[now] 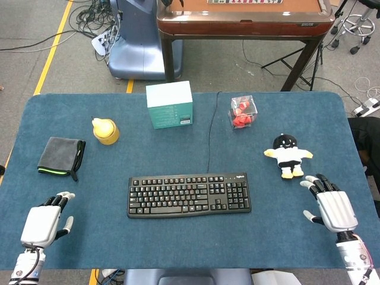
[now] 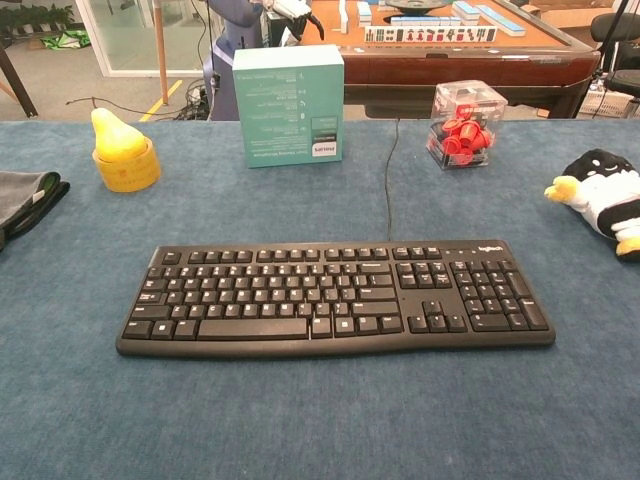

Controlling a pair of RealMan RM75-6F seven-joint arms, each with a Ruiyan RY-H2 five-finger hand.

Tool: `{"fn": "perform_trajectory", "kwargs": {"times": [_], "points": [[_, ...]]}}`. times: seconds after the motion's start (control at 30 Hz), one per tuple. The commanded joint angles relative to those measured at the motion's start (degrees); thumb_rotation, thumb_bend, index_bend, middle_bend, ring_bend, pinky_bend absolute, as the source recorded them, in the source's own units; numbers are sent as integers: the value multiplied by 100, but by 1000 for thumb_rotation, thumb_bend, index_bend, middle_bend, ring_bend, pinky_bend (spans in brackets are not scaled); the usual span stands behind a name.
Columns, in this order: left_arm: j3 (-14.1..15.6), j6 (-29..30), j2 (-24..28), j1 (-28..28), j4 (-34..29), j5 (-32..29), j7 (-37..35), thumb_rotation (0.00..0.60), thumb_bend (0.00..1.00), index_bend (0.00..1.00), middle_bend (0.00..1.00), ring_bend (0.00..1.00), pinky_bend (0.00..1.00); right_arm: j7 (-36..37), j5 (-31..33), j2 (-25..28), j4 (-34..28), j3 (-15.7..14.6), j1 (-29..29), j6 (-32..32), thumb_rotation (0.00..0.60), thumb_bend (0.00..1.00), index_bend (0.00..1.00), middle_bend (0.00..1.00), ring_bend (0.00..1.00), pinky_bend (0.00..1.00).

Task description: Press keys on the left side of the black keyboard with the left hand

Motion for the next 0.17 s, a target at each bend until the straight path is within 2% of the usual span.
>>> {"fn": "perform_trajectory", "kwargs": {"times": [0.03,0.17], "points": [[-111,-63,-35,85,66,72,23,600,377,252,224,270,496,20,-1,16,-1,13,18,-11,600,101,299,231,130,371],[-205,-119,-118,208,161,203,20,600,376,200,224,270,497,77,-9,31,1,25,54,-50,600,101,299,231,130,371]]}}
